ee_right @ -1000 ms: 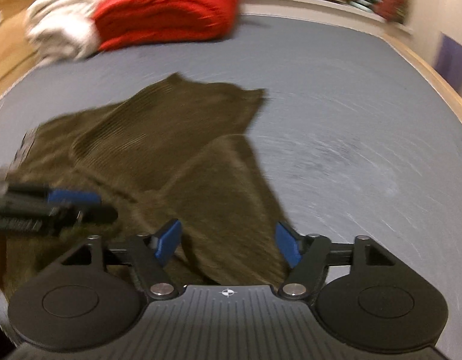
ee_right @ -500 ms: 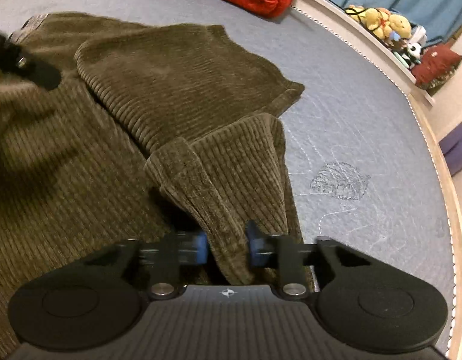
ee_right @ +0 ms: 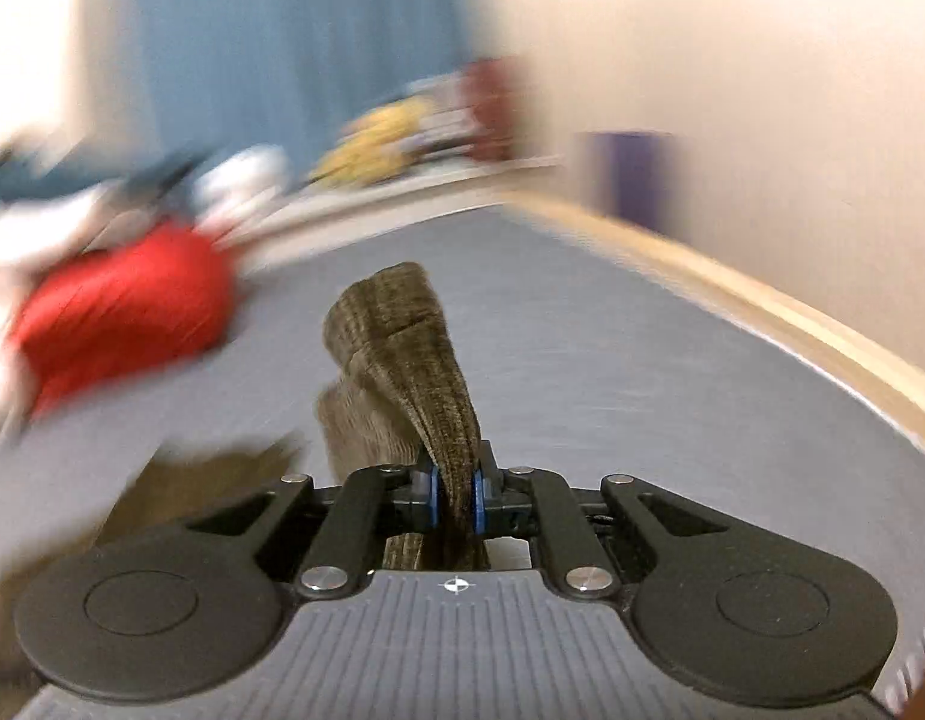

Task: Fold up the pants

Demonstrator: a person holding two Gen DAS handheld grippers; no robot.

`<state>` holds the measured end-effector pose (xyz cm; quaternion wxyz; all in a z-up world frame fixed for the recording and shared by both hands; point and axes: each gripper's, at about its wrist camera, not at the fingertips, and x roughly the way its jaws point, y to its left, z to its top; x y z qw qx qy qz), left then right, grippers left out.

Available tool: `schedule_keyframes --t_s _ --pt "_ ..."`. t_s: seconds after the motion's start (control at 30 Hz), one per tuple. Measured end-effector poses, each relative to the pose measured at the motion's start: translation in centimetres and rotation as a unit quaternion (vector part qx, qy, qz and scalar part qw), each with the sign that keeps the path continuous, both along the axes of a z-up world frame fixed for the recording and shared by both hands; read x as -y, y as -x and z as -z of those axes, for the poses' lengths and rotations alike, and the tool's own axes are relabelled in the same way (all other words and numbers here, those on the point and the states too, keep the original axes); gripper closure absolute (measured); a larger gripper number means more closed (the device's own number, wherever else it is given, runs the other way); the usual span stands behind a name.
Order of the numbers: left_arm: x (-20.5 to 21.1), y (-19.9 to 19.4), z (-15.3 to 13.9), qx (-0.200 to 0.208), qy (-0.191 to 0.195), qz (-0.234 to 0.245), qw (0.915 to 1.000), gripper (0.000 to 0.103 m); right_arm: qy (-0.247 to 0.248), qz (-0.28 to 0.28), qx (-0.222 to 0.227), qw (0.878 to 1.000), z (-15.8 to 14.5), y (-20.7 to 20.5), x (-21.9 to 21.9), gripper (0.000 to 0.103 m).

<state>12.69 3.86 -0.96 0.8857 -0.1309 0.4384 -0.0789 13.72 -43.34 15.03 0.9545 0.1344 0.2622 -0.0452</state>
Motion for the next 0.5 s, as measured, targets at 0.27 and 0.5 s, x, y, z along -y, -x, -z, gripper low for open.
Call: schedule_keyframes --t_s 0.27,0.5 --pt "7.0 0.7 2.7 -0.052 -0.039 0.157 0.9855 0.043 -0.087 0.298 -0.161 0.937 7.3 4.6 14.7 0.095" --pt "11.0 2.5 4.4 -0.065 -0.075 0.237 0.9665 0.031 -0.135 0.36 -0.248 0.889 12.4 5.6 18.3 0.088"
